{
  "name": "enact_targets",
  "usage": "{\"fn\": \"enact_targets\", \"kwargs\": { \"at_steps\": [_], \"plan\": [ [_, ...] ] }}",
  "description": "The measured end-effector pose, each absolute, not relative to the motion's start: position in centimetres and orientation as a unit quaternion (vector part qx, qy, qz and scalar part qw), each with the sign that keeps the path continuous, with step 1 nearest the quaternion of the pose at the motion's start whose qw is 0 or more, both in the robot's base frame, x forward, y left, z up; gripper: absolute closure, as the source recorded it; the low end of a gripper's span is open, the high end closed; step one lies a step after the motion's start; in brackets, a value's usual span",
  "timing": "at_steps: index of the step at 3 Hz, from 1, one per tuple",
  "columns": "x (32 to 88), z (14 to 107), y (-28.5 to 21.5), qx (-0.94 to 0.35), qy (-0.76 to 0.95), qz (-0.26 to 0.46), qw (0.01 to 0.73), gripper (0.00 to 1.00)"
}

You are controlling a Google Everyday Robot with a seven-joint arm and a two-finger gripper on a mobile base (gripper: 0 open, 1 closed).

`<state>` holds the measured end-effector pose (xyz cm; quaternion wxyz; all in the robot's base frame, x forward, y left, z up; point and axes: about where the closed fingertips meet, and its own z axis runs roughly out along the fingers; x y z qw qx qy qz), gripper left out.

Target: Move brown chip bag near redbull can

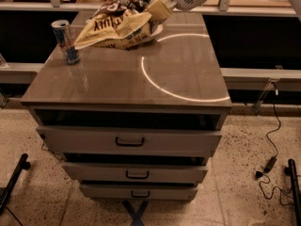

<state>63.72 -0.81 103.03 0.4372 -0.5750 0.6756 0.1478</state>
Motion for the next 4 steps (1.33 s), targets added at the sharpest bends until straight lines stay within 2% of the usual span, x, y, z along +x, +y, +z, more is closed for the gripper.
{"fn": "enact_targets", "kwargs": {
  "at_steps": [2,4],
  "plan": [
    [67.4,100.8,5.7,-0.601,0.602,0.163,0.501,1.0],
    [69.9,96.2,7.3,-0.6,0.597,0.157,0.509,1.0]
  ]
}}
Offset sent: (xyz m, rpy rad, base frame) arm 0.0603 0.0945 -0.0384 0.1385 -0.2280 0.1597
